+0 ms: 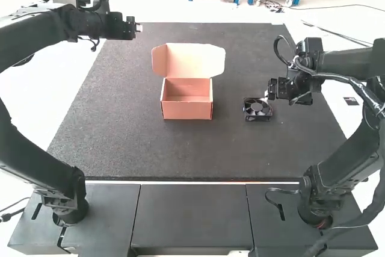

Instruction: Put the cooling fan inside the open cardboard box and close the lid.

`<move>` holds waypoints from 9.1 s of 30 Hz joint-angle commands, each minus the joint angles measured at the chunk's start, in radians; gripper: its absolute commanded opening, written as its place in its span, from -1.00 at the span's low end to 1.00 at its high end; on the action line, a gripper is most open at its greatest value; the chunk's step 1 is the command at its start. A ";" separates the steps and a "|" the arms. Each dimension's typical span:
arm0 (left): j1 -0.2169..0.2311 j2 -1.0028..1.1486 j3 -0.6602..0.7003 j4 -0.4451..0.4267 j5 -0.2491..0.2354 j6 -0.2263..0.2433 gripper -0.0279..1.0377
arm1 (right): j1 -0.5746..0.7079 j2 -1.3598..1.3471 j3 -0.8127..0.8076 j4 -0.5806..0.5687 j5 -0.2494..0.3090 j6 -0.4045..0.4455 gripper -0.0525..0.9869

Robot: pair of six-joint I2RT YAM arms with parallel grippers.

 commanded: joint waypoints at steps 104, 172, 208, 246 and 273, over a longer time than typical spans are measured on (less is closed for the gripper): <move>0.074 -0.183 -0.227 0.052 0.018 0.002 0.87 | 0.526 0.346 0.484 0.064 -0.179 0.212 -0.94; 0.073 -0.177 -0.308 0.089 0.024 0.017 0.87 | 0.536 0.493 0.473 0.190 -0.081 0.157 -0.08; -0.085 -0.110 -0.383 0.395 0.076 -0.098 0.87 | 0.412 0.362 0.598 0.144 0.149 -0.005 0.11; -0.044 0.145 -0.231 0.472 0.087 -0.081 0.81 | 0.418 0.357 0.570 0.121 0.022 0.005 -0.93; -0.033 0.248 -0.118 0.392 0.078 -0.037 0.08 | 0.426 0.343 0.528 0.116 -0.004 -0.001 -0.93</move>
